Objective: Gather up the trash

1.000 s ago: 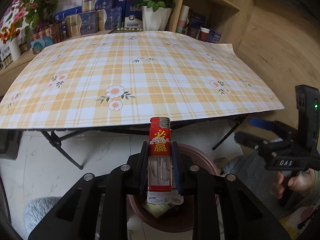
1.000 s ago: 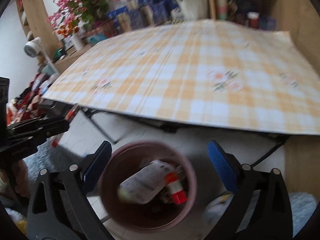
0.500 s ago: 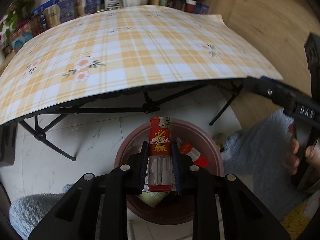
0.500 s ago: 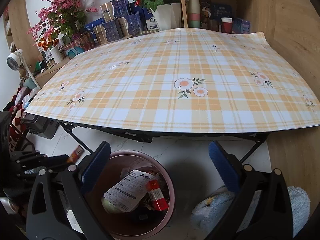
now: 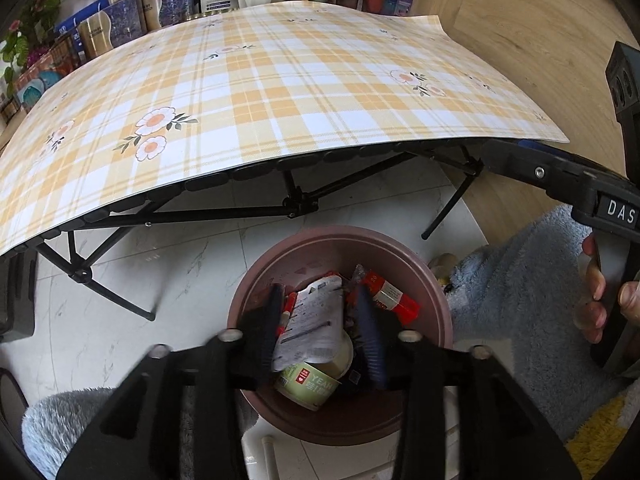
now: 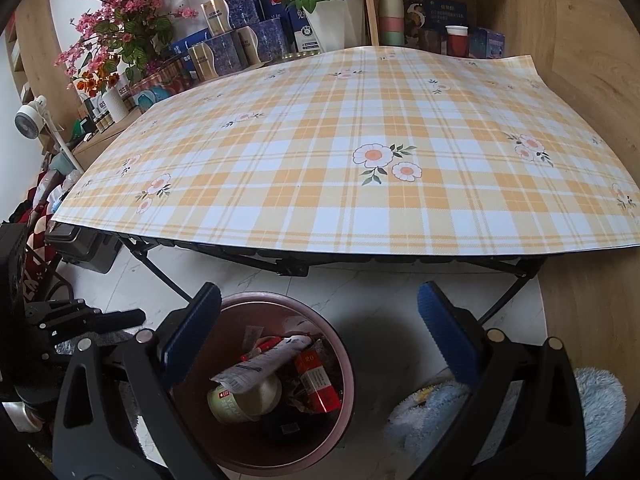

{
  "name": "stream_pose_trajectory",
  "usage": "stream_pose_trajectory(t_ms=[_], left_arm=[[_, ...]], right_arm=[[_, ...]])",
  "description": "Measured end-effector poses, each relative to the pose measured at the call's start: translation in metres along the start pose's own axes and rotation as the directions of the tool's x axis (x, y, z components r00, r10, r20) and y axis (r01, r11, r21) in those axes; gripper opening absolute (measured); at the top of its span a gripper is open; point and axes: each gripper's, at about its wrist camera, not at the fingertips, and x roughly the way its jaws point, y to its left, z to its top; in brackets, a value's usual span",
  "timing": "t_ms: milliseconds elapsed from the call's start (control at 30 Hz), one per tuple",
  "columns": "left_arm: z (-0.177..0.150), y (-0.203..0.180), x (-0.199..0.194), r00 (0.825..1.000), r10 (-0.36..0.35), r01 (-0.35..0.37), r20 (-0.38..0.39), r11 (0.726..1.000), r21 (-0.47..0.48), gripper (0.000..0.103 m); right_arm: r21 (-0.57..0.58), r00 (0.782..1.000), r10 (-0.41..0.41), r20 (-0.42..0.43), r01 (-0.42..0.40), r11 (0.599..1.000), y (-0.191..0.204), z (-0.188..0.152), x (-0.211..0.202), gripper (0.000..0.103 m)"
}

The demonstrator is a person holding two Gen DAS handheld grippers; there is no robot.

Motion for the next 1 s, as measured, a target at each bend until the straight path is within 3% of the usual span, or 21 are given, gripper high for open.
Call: stream_pose_trajectory(t_ms=[200,333,800,900,1000], left_arm=[[0.002,0.005,-0.003,1.000,0.010,-0.010,0.014,1.000,-0.026,0.078],[0.003,0.008,-0.006,0.999,0.017,-0.016,0.027,0.999,-0.038,0.087],[0.007,0.020,-0.013,0.995,0.086,-0.082,0.048,0.993,-0.087,0.091],[0.013,0.024,-0.025,0.986,0.144,-0.138,0.082,0.988,-0.076,0.091],[0.027,0.026,-0.049,0.960,0.235,-0.229,0.150,0.972,-0.056,0.091]], right_arm=[[0.005,1.000,0.002,-0.010,-0.002,1.000,0.000,0.000,0.002,0.097],[0.014,1.000,-0.002,-0.017,0.002,1.000,-0.001,0.000,0.002,0.097],[0.022,1.000,-0.008,-0.009,0.008,1.000,-0.003,0.002,-0.002,0.097],[0.017,1.000,-0.013,0.012,0.012,1.000,-0.004,0.010,-0.009,0.097],[0.011,0.999,-0.003,0.052,0.002,1.000,-0.005,0.028,-0.025,0.097]])
